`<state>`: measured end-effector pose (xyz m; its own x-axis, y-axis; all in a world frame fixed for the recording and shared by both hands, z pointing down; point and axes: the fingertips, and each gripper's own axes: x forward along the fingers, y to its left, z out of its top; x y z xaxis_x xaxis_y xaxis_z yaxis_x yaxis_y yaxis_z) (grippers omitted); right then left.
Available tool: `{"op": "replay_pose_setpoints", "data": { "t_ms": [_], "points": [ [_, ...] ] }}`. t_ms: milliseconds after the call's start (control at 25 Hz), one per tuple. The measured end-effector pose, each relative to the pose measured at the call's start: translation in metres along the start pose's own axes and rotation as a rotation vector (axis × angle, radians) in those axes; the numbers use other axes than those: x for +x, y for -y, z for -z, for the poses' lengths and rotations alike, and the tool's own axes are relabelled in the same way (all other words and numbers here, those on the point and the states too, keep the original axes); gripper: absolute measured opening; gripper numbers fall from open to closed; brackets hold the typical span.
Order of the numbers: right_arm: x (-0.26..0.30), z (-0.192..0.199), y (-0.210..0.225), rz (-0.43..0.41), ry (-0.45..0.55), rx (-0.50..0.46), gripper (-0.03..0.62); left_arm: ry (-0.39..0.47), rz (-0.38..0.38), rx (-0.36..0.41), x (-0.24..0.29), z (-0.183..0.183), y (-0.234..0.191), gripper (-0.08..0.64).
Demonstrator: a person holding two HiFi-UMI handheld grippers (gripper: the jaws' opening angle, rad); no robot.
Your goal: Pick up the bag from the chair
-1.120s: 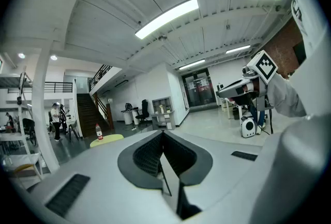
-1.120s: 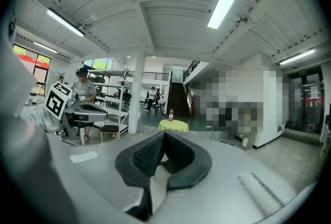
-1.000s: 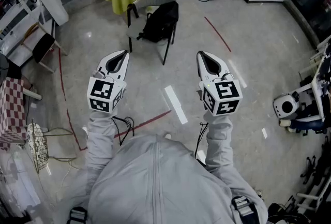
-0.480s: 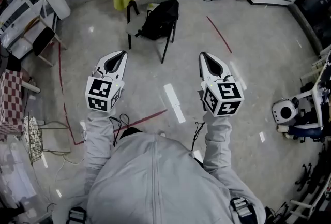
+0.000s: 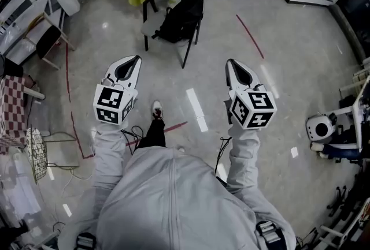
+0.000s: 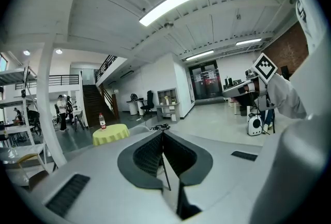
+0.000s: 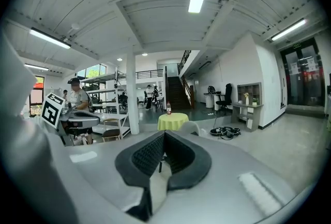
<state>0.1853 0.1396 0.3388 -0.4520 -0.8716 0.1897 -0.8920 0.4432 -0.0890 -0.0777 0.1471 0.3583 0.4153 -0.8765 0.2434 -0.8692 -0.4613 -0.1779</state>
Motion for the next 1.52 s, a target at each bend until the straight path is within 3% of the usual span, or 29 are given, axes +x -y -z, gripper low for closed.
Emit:
{"op": "replay_pose_setpoints", "data": {
  "t_ms": [200,400,800,1160,1400,1520],
  "points": [
    [0.053,0.000,0.023,0.031,-0.029,-0.014,0.011,-0.005,0.026,-0.006,0.059,0.011,-0.037,0.006],
    [0.121,-0.022,0.055,0.079,-0.018,-0.013,0.011,0.024,0.036,-0.001,0.128,-0.003,-0.095,0.007],
    [0.251,-0.049,0.082,0.130,-0.040,-0.014,0.011,-0.001,0.110,-0.006,0.247,-0.003,-0.185,0.007],
    [0.310,-0.042,0.109,0.200,-0.089,0.005,0.011,-0.052,0.222,-0.022,0.326,0.018,-0.203,0.009],
    [0.331,-0.022,0.123,0.195,-0.145,0.027,0.011,-0.157,0.342,-0.022,0.373,0.054,-0.178,0.120],
    [0.346,-0.011,0.138,0.175,-0.175,0.038,0.011,-0.216,0.360,-0.015,0.401,0.077,-0.164,0.153]
  ]
}}
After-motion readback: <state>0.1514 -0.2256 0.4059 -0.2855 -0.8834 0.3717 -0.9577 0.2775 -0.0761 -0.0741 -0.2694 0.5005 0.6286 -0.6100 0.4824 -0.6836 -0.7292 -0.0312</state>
